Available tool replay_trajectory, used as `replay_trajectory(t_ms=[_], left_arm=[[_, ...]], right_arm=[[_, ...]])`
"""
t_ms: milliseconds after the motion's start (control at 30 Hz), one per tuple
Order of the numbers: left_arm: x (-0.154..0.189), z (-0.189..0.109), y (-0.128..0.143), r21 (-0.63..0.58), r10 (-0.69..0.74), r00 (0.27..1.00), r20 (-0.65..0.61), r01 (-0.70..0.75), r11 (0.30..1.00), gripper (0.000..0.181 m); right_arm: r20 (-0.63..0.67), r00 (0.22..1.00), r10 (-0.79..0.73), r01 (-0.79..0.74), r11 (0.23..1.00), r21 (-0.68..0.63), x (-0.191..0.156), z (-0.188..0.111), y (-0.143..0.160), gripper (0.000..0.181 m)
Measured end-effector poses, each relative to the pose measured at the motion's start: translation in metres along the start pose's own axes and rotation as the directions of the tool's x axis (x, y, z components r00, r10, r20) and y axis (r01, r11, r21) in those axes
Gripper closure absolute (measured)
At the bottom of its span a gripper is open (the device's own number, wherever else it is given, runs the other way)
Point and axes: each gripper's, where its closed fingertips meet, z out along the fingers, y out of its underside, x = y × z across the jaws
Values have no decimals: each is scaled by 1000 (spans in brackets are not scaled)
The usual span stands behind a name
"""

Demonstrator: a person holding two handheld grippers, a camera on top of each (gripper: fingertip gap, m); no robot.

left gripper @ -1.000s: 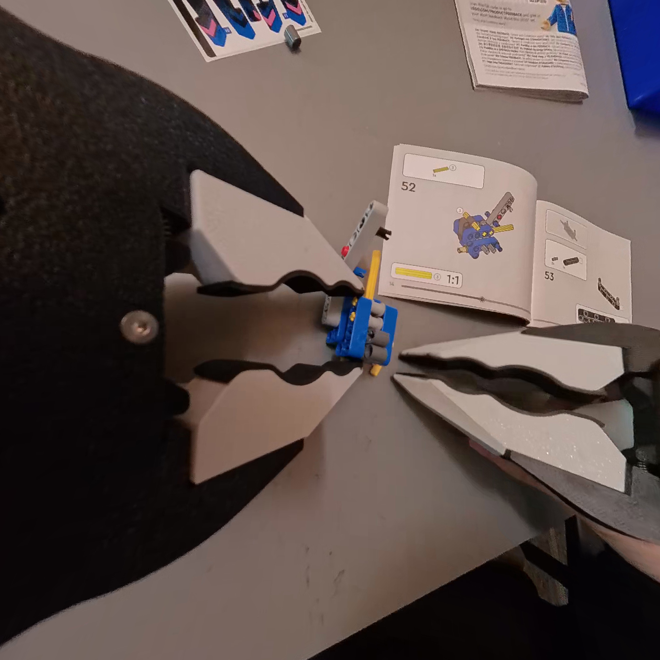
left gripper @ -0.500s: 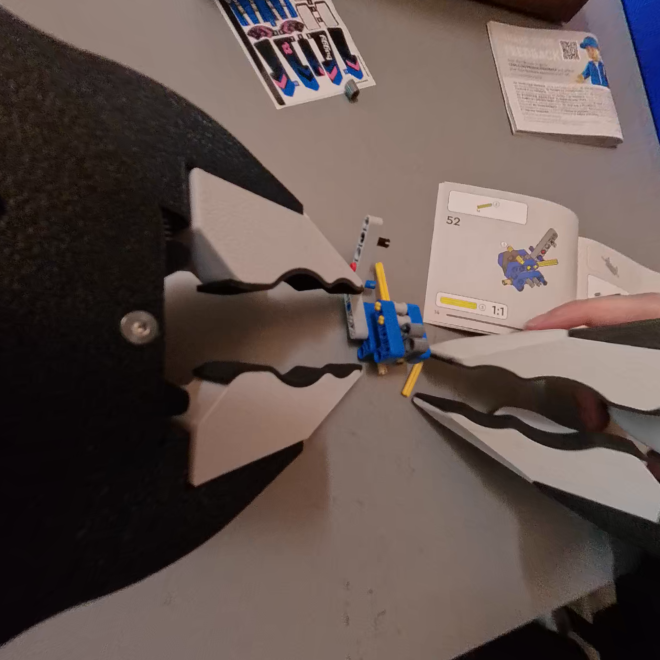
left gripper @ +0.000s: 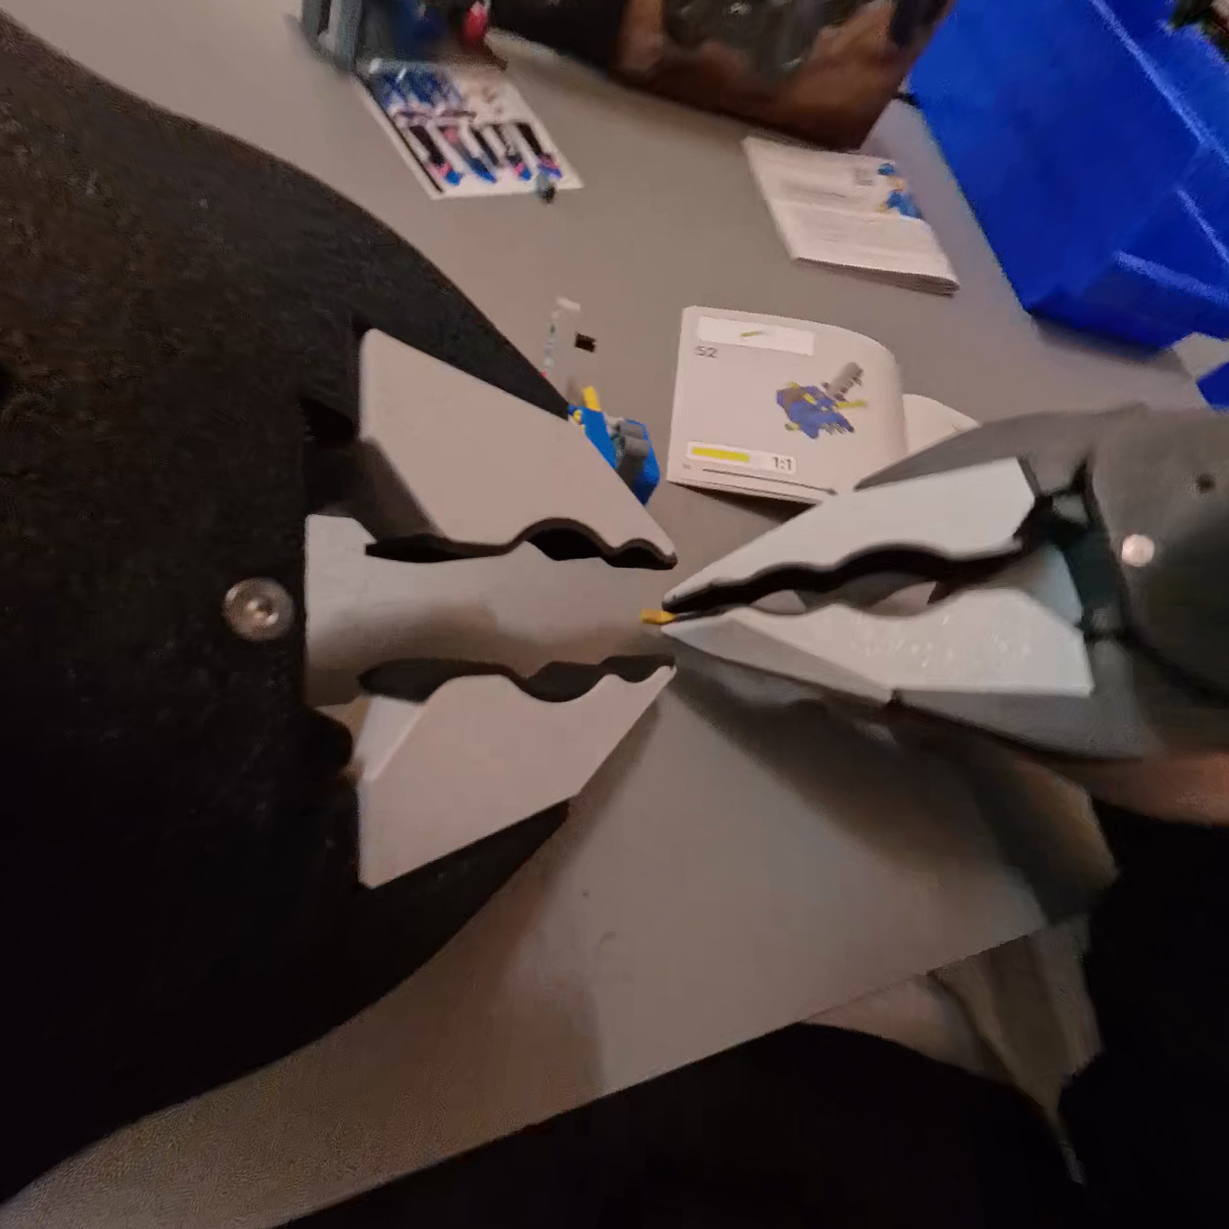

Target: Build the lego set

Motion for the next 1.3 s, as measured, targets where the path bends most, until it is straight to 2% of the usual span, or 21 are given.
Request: replay_trajectory(t_ms=[133, 233, 367, 567, 700, 867, 1100, 1300], left_arm=[[8, 1, -3, 5, 98, 995, -10, -98, 995, 161], [4, -1, -7, 22, 132, 991, 27, -133, 991, 178], [2, -5, -8, 35, 162, 985, 52, -164, 986, 180], [-14, -13, -17, 99, 138, 982, 128, -151, 984, 181], [-27, -25, -32, 221, 71, 981, 179, -110, 969, 181], [-33, -34, -43, 314, 15, 981, 195, -76, 946, 181], [-30, -30, -47, 321, 39, 980, 196, -102, 942, 181], [-30, -30, -47, 325, 43, 979, 200, -108, 939, 181]], right_arm=[[78, 992, 97, -102, 993, 61, -6, -9, -6, 179], [140, 982, 129, -143, 985, 96, -13, -11, -12, 179], [150, 979, 136, -154, 981, 119, -13, -12, -16, 179], [92, 987, 129, -144, 970, 194, -4, -19, -24, 167], [91, 983, 159, -180, 925, 334, 0, -31, -41, 158], [91, 976, 196, -215, 851, 480, 4, -44, -58, 165], [116, 974, 196, -228, 831, 508, 2, -45, -63, 177], [96, 980, 176, -200, 850, 486, 1, -41, -61, 176]])
